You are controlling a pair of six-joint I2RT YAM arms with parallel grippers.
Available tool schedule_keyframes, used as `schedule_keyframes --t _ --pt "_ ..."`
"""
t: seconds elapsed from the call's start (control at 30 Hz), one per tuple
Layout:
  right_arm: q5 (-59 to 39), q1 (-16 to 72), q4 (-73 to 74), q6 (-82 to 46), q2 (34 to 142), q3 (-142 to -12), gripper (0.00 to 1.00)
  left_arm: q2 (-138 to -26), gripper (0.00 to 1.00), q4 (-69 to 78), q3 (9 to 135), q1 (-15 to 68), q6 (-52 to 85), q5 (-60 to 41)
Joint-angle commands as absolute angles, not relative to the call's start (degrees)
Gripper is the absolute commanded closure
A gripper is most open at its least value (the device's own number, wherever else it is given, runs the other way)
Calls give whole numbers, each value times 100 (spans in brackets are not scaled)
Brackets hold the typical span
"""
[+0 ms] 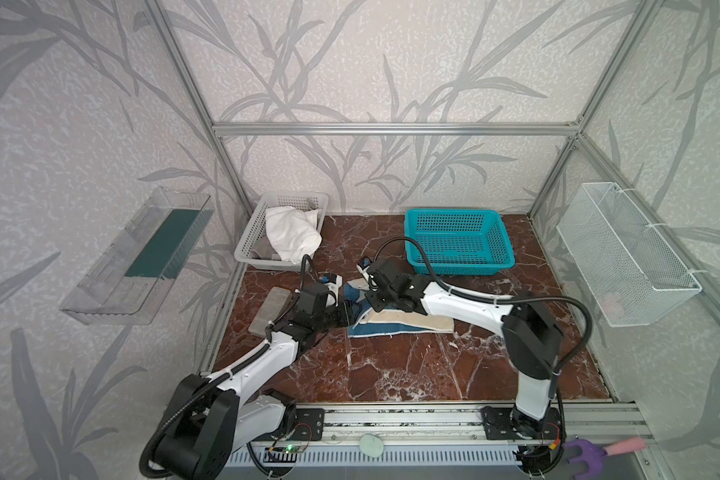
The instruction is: Fold and stack the towels
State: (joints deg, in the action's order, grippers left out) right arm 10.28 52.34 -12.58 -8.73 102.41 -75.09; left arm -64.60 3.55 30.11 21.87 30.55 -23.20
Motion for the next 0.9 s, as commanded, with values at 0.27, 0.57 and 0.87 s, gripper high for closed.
schedule_keyframes --t 0.27,0.57,0.87 --pt "1324 4551 -88 -2758 7398 -4304 100 -6971 51 -62 4052 3193 2129 -1971" --pt "1348 4443 -371 -2989 6608 -3628 100 -7165 41 -589 3850 3398 2240 -1027" --pt "1351 4307 -798 -2568 6190 -3834 100 -5968 47 -266 2569 3373 2674 -707"
